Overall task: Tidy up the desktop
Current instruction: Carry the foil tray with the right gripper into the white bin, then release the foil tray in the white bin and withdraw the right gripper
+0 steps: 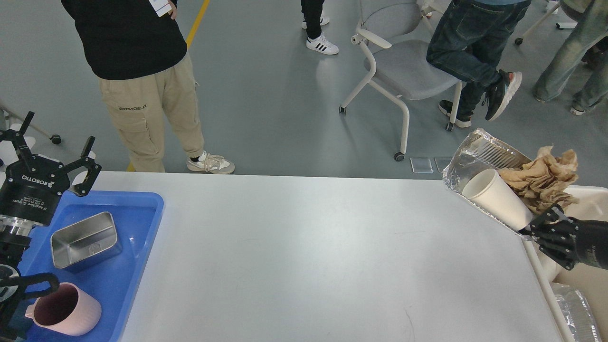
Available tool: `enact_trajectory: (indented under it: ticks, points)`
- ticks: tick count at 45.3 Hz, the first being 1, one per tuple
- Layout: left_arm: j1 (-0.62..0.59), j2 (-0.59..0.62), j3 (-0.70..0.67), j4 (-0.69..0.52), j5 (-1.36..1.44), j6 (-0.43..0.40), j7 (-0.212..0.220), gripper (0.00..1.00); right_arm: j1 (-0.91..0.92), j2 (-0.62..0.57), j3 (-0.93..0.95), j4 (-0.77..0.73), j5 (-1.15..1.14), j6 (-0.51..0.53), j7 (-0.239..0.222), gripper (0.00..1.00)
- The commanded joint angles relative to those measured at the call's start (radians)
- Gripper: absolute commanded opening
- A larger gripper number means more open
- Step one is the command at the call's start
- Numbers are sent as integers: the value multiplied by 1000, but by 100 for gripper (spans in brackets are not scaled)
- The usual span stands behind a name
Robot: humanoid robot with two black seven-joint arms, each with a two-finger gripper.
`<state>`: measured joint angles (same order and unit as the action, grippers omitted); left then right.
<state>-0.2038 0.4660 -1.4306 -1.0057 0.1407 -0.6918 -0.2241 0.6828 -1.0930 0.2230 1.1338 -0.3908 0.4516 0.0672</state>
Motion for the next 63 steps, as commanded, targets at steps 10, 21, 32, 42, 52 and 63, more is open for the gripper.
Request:
enact_trajectory:
  ticks: [10, 21, 32, 42, 52, 63]
  points:
    - [52, -58, -2, -8, 0, -46, 0, 97, -318, 186, 9, -592, 377, 9, 28, 0]
    - [69, -58, 1, -8, 0, -69, 0, 97, -310, 191, 4, -591, 368, 16, 26, 0]
    - [73, -60, 7, -8, 0, -80, 0, 97, -307, 193, 4, -605, 365, 16, 26, 0]
    - [78, -75, 7, -8, 0, -87, -1, 97, -302, 196, 6, -640, 365, 15, 28, 0]
    - [98, -87, 7, -8, 0, -95, -1, 97, -304, 216, 4, -700, 365, 16, 32, 0]
    - [98, -98, 10, -7, 0, -115, -7, 97, -302, 225, 4, -729, 365, 18, 32, 0]
